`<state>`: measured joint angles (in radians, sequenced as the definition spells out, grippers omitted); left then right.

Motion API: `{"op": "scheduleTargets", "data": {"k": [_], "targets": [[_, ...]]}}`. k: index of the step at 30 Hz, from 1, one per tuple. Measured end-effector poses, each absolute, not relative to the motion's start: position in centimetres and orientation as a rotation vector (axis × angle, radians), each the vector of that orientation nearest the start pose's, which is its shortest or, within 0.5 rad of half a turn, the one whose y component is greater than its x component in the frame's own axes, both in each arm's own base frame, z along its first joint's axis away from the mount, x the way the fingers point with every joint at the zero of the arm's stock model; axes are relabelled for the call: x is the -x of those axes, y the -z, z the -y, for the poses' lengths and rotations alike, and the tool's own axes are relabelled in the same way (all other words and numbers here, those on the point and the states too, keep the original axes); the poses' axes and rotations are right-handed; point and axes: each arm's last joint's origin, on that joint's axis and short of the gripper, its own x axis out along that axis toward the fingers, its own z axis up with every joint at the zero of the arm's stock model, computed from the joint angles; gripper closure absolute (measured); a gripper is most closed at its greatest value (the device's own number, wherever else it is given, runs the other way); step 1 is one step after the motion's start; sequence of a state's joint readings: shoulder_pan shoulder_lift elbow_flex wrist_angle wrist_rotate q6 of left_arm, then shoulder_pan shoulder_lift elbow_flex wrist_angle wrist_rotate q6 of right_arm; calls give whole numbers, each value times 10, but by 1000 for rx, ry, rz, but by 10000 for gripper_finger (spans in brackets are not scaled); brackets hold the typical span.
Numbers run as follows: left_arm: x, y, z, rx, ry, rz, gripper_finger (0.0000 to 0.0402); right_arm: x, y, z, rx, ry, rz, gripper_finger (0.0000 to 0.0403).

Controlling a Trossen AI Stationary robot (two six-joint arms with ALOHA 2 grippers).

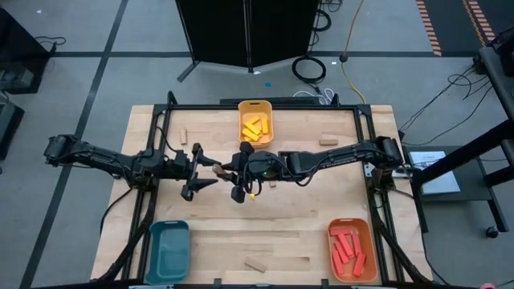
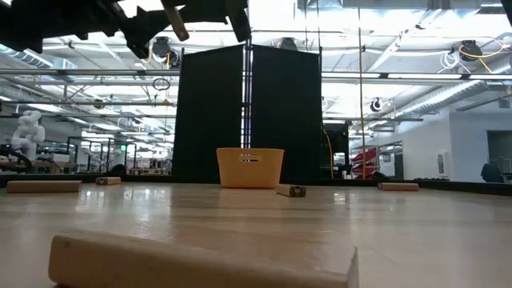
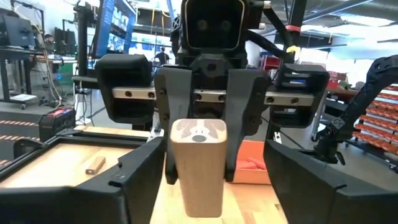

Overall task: Sort blocks
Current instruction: Put the brown block into the blue bin

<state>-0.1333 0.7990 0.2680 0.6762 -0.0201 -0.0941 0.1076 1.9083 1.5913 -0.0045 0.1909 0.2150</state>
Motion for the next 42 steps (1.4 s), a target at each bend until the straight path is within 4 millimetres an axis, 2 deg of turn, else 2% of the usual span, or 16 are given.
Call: {"op": "scheduleTargets", "data": {"k": [9,25,29,42], "targets": [[-172,-235,22,82,116,148,214,-448,-302,-42,-165,117,-322,351],[-172,-236,22,83,117,159,290,-447,-301,-42,-162,110,-330,349],[-172,-236,22,83,117,159,308,-447,-301,-42,-148,108,-332,332],[-169,-238,22,81,117,157,312,-442,-306,-41,-92,107,-350,241]]}}
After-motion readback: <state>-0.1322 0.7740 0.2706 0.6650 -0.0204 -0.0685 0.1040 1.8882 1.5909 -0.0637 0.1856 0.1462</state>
